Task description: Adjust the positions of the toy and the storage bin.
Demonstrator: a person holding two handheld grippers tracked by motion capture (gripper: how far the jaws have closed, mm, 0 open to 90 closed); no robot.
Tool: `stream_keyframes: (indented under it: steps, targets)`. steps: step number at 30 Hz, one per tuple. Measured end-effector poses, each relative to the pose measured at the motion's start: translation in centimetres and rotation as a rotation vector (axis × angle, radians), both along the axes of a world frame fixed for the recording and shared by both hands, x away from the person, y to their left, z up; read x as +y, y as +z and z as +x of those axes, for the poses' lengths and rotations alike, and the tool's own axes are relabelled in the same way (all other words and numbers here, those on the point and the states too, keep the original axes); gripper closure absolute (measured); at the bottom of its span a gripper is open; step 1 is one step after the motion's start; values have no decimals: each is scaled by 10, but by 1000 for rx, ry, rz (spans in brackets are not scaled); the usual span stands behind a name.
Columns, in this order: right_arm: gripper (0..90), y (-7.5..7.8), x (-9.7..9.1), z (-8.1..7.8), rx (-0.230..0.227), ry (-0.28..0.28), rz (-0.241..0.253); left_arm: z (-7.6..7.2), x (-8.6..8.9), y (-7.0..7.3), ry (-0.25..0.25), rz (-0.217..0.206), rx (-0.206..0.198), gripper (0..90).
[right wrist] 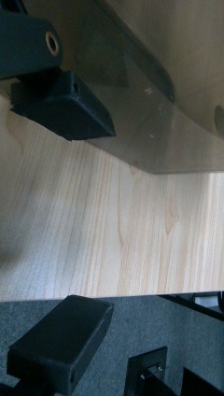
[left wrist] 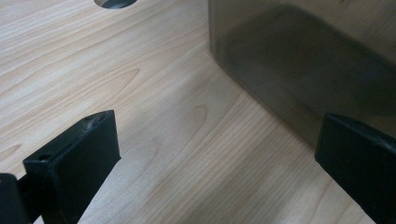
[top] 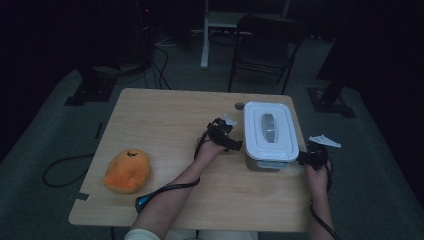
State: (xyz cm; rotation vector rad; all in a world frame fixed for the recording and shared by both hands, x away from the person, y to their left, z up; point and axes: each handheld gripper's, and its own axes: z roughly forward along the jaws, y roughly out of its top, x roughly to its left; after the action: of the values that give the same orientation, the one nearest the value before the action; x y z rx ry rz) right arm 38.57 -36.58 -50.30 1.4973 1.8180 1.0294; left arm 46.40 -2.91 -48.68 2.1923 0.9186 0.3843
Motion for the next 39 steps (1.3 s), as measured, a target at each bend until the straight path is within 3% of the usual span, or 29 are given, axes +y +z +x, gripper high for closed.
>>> stream_keyframes:
  steps: [8, 14, 23, 24, 28, 35, 39]
  targets:
    - [159, -1, 7, 3, 8, 75, 11, -2, -4, 4, -10, 25, -11, 6]
    - [186, 2, 11, 3, 6, 73, -2, -4, -3, 10, -25, 24, -13, 6]
    - [212, 9, 19, 2, -33, 90, 23, -8, 7, 22, -28, 32, -38, 8]
    - [218, 11, 21, 2, -37, 95, 18, -9, 10, 24, -27, 53, -51, 8]
    - [223, 14, 33, 4, -38, 125, 6, -11, 21, 27, -7, 39, -56, 11]
    - [226, 15, 51, 6, -35, 170, 0, -15, 40, 31, 1, 63, -64, 11]
    - [226, 16, 63, 8, -30, 201, -17, -19, 53, 34, 16, 56, -73, 11]
